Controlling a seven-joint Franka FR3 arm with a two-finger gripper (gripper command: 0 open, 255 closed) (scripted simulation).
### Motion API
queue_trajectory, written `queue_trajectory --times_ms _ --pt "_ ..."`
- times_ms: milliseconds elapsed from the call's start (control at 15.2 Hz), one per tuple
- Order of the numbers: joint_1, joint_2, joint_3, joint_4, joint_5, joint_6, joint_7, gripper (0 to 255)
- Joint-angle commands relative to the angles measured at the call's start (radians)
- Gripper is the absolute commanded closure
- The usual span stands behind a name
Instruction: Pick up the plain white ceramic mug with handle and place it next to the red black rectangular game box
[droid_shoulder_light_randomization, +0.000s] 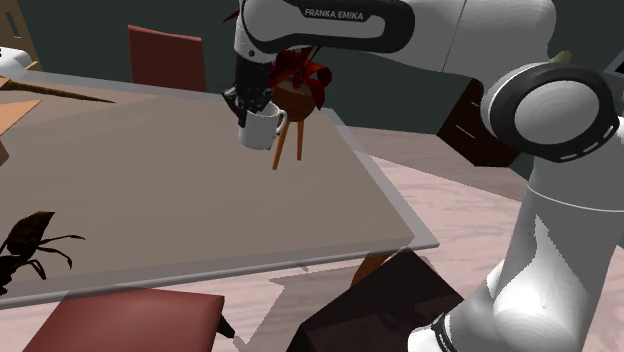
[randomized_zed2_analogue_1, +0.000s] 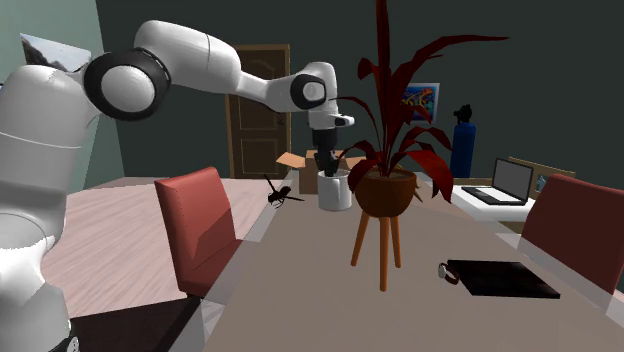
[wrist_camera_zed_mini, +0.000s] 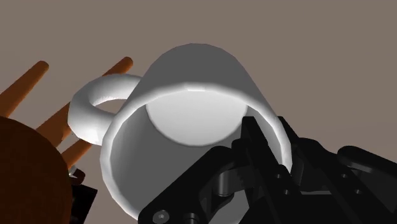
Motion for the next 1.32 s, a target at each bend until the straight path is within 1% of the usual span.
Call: queue_trajectory --times_ms 0,330,660,990,1254 --pt "-0.034 -0.001 -0.011 -0.012 0.008 0.015 -0.046 255" --pt "-0.106 0.018 -0.039 -0.015 0.022 0.042 -0.146 255" --pt "-0.173 0.061 -0.066 0.019 0.031 0.054 -0.242 255" --pt "-0.235 0.130 -0.090 0.095 0.038 0.049 -0.336 255" --pt "-0.281 0.207 -0.108 0.193 0.041 0.030 -0.408 255"
